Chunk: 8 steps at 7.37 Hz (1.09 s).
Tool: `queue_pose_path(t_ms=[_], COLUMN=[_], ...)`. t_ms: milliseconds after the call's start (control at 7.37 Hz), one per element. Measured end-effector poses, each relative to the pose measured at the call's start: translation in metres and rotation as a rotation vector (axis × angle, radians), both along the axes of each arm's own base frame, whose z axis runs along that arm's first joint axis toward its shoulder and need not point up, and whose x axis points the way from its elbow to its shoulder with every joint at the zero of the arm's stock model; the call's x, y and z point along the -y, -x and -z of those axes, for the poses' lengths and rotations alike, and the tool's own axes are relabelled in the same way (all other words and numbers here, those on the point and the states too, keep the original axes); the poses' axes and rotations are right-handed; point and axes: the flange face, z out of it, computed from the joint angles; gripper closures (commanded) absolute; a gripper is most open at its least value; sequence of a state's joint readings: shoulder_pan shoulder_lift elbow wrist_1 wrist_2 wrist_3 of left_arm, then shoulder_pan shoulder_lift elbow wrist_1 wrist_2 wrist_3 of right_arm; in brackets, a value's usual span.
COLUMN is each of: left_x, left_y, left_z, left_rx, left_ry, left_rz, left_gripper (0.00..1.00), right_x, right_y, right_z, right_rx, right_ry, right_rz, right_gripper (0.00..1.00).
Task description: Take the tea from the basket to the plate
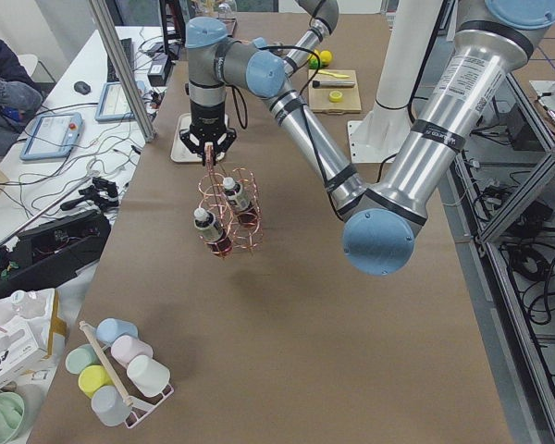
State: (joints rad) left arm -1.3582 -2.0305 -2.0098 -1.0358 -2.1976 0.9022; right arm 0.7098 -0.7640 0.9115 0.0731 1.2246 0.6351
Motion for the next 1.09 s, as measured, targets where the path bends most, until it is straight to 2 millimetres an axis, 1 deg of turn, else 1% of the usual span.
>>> queue_pose_path(t_ms=[136, 271, 407, 543, 679, 814, 950, 1086], left_x=[-0.003, -0.005, -0.007, -0.01, -0.014, -0.018, -0.023, -0.026], left_y=[0.009, 0.016, 0.021, 0.025, 0.028, 0.031, 0.032, 0.033], left_z=[-0.016, -0.027, -0.037, -0.049, -0.063, -0.079, -0.093, -0.106], left_rx=[0.013, 0.027, 0.04, 0.053, 0.062, 0.068, 0.072, 0.075], left_ry=[-0.008, -0.028, -0.048, -0.072, -0.092, -0.113, -0.128, -0.135], left_rz=[-0.026, -0.06, -0.097, -0.14, -0.172, -0.197, -0.22, -0.238], left_gripper=[1.0, 1.0, 1.0, 1.0, 1.0, 1.0, 1.0, 1.0], right_x=[-0.001, -0.001, -0.001, -0.001, -0.002, -0.002, -0.002, -0.003], right_y=[0.002, 0.003, 0.004, 0.004, 0.005, 0.005, 0.006, 0.006], right_z=[-0.001, -0.002, -0.002, 0.0, 0.001, 0.002, 0.002, 0.002], right_rx=[-0.002, -0.003, -0.003, -0.001, 0.0, 0.002, 0.002, 0.003], right_ry=[0.002, 0.003, 0.003, 0.002, 0.001, -0.001, -0.002, -0.002], right_rz=[0.001, 0.001, 0.002, 0.004, 0.007, 0.01, 0.012, 0.013], right_gripper=[1.0, 1.0, 0.65, 0.46, 0.43, 0.43, 0.35, 0.0])
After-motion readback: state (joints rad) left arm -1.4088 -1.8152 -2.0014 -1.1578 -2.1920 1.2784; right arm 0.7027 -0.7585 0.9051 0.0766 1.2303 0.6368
